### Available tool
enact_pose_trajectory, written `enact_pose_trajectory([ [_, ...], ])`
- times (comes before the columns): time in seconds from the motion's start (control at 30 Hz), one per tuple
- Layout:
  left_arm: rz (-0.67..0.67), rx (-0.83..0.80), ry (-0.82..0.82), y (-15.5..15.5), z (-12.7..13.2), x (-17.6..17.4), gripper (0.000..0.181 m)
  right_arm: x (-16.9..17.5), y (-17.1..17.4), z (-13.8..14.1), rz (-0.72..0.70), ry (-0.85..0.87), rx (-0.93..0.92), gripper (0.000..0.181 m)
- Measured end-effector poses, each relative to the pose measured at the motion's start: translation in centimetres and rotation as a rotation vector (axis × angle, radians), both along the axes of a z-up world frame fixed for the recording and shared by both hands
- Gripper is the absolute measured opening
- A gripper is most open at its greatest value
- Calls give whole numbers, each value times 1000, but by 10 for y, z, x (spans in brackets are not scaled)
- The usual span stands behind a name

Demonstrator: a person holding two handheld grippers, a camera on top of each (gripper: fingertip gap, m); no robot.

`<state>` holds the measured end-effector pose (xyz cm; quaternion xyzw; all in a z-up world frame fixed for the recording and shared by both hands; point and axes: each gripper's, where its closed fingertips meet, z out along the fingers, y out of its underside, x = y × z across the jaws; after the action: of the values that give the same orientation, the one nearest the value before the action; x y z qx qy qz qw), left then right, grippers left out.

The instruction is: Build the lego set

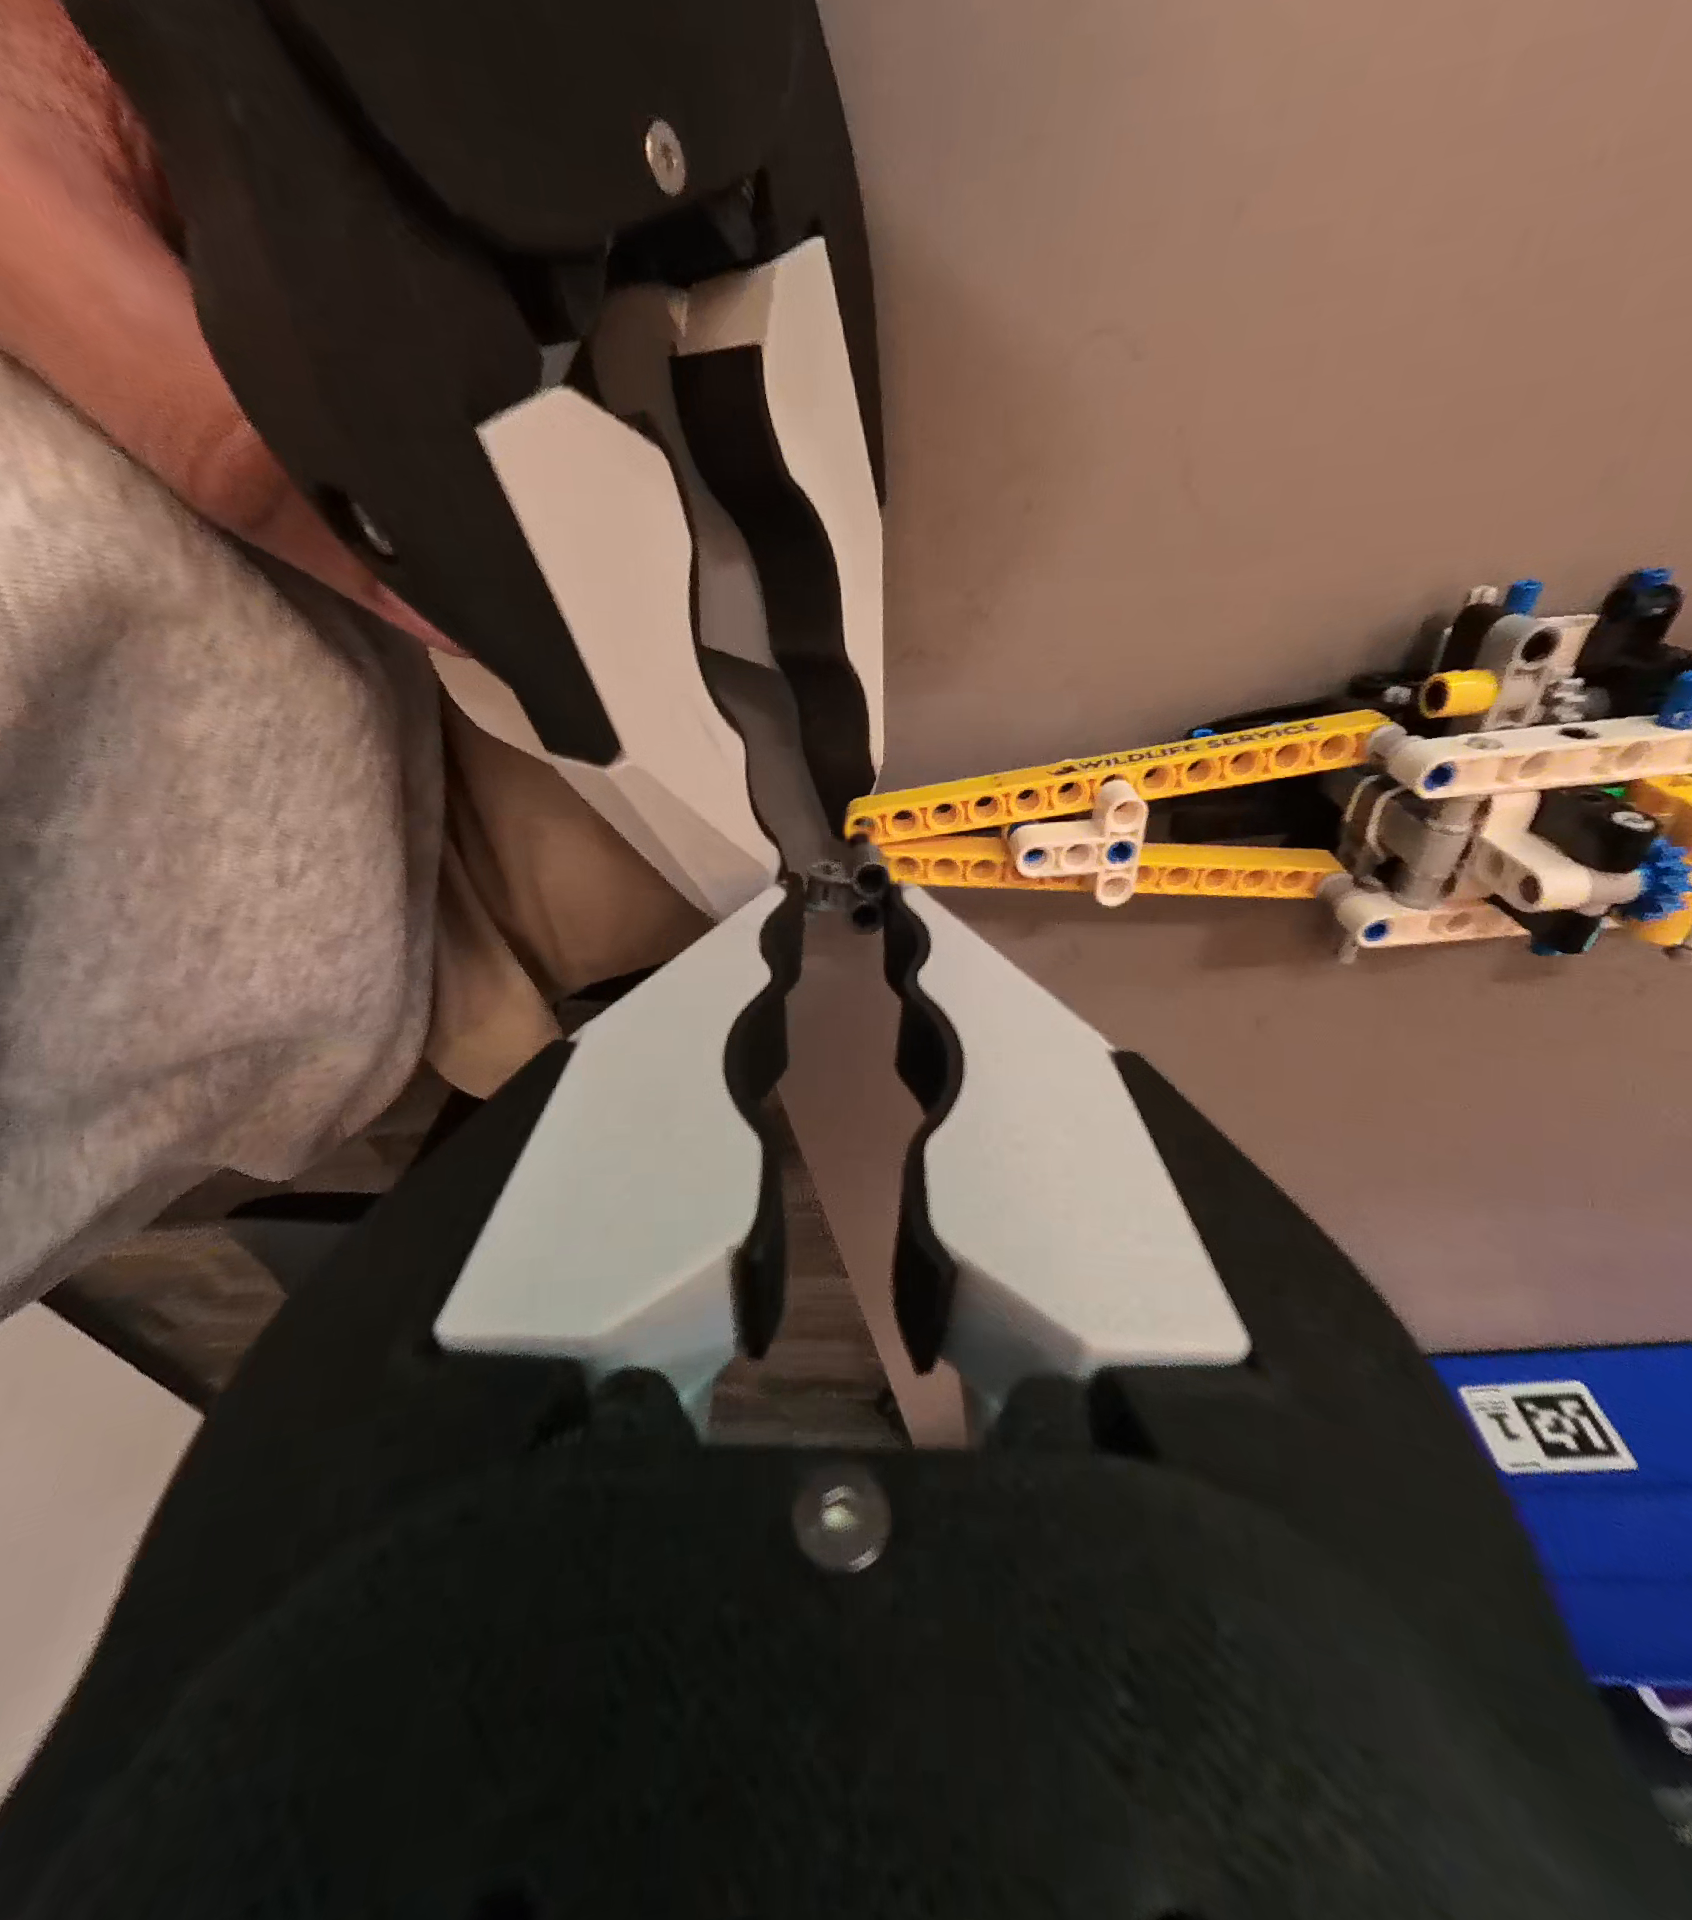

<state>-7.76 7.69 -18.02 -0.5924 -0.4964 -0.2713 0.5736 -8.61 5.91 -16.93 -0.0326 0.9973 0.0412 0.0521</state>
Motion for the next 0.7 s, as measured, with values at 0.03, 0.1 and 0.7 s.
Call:
enact_pose_trajectory([
  [0.03, -2, -4, 4, 1, 0, 0, 26, 0, 0, -1, 0, 2, -1, 14],
  [0.1, -4, -13, 14, 2, -1, 1, 25, 0, 0, -3, 3, 11, 3, 14],
  [0.7, -43, 21, 15, 5, 1, 8, 29, 2, 6, -6, 69, 31, -28, 14],
])
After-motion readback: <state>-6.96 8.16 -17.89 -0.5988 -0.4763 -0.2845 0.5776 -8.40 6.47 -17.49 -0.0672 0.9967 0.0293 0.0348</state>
